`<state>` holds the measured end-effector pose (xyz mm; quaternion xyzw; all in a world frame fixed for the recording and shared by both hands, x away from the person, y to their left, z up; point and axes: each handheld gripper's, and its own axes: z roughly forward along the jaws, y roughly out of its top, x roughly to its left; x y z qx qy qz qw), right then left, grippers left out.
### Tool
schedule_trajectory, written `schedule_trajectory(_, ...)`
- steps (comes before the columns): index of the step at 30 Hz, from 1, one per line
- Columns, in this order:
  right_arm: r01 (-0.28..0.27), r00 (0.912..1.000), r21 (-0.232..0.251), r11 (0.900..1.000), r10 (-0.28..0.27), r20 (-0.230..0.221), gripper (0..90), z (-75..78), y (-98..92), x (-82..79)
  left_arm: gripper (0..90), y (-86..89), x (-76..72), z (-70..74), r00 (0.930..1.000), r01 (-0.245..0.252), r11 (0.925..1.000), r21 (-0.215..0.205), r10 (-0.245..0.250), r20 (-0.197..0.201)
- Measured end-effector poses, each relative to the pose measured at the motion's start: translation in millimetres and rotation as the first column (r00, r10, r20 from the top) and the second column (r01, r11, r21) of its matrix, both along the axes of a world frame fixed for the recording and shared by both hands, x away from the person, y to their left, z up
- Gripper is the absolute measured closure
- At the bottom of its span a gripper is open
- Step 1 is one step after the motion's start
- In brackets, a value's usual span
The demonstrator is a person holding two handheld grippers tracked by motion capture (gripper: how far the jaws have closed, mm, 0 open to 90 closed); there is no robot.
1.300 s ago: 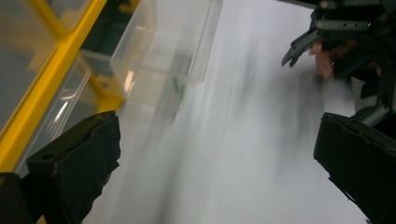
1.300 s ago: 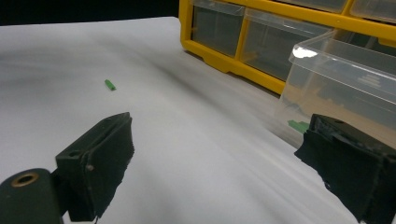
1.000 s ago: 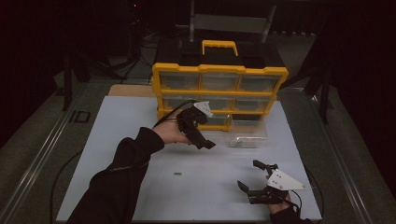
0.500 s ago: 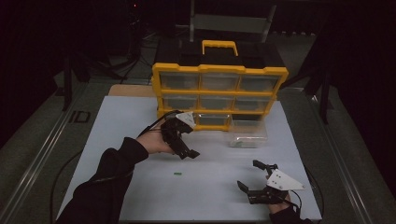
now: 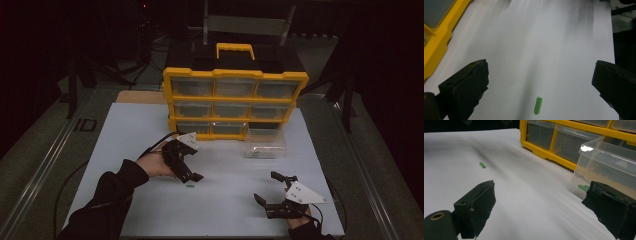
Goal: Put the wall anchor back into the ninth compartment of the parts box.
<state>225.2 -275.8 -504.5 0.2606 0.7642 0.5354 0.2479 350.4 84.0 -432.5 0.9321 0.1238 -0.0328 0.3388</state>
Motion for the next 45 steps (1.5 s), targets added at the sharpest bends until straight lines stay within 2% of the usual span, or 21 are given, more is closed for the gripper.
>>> schedule_trajectory(5,0.002,1.0,-0.001,1.0,-0.002,0.004,8.2,0.6,-0.4,-0.1,1.9,5.3,-3.5,-8.0,0.9999,0.004,0.9999,-0.015,-0.004,-0.015)
schedule_trajectory(6,0.003,1.0,0.001,1.0,-0.003,0.004,8.2,0.7,-0.5,-0.2,2.0,7.3,-4.3,-12.3,0.9996,0.005,0.9999,-0.016,-0.005,-0.029)
schedule_trajectory(12,0.003,1.0,-0.001,1.0,-0.003,0.004,8.2,0.7,-0.4,-0.3,7.8,13.6,-7.7,-23.9,0.9989,0.003,0.9993,-0.037,-0.004,-0.047)
schedule_trajectory(16,0.002,1.0,-0.002,1.0,-0.002,0.003,8.2,0.5,-0.4,0.0,10.4,18.3,-10.9,-33.6,0.999,0.001,0.999,-0.046,-0.004,-0.045)
schedule_trajectory(25,0.002,1.0,-0.003,1.0,-0.002,0.002,8.2,0.3,0.0,0.1,16.1,23.3,-19.2,-51.5,0.9996,0.012,0.9997,-0.022,-0.013,-0.027)
schedule_trajectory(29,0.002,1.0,-0.004,1.0,-0.002,0.002,8.2,0.1,0.2,0.2,27.1,23.8,-20.5,-57.6,0.9996,0.019,0.9996,-0.019,-0.019,-0.019)
schedule_trajectory(33,0.002,1.0,-0.004,1.0,-0.002,0.003,8.2,0.3,0.0,0.1,32.8,22.5,-20.1,-65.2,0.9999,0.016,0.9999,-0.003,-0.016,-0.005)
schedule_trajectory(37,0.003,1.0,-0.004,1.0,-0.003,0.003,8.2,0.4,-0.2,0.0,42.1,22.4,-18.7,-69.2,1.0,0.008,1.0,0.005,-0.008,-0.005)
schedule_trajectory(38,0.003,1.0,-0.004,1.0,-0.003,0.003,8.2,0.4,-0.2,0.0,42.1,22.7,-18.2,-70.4,0.9999,0.011,0.9999,0.008,-0.011,-0.007)
schedule_trajectory(40,0.002,1.0,-0.004,1.0,-0.002,0.003,8.2,0.3,-0.1,0.1,49.6,22.6,-17.8,-73.3,1.0,0.004,0.9999,0.013,-0.004,-0.008)
schedule_trajectory(42,0.002,1.0,-0.004,1.0,-0.002,0.002,8.2,0.3,-0.1,0.1,51.8,22.4,-17.6,-76.1,0.9999,0.006,0.9997,0.023,-0.006,-0.009)
schedule_trajectory(45,0.004,1.0,-0.004,1.0,-0.004,-0.001,8.2,0.2,-0.2,0.1,59.7,21.9,-16.0,-77.7,1.0,-0.004,0.9996,0.028,0.004,-0.006)
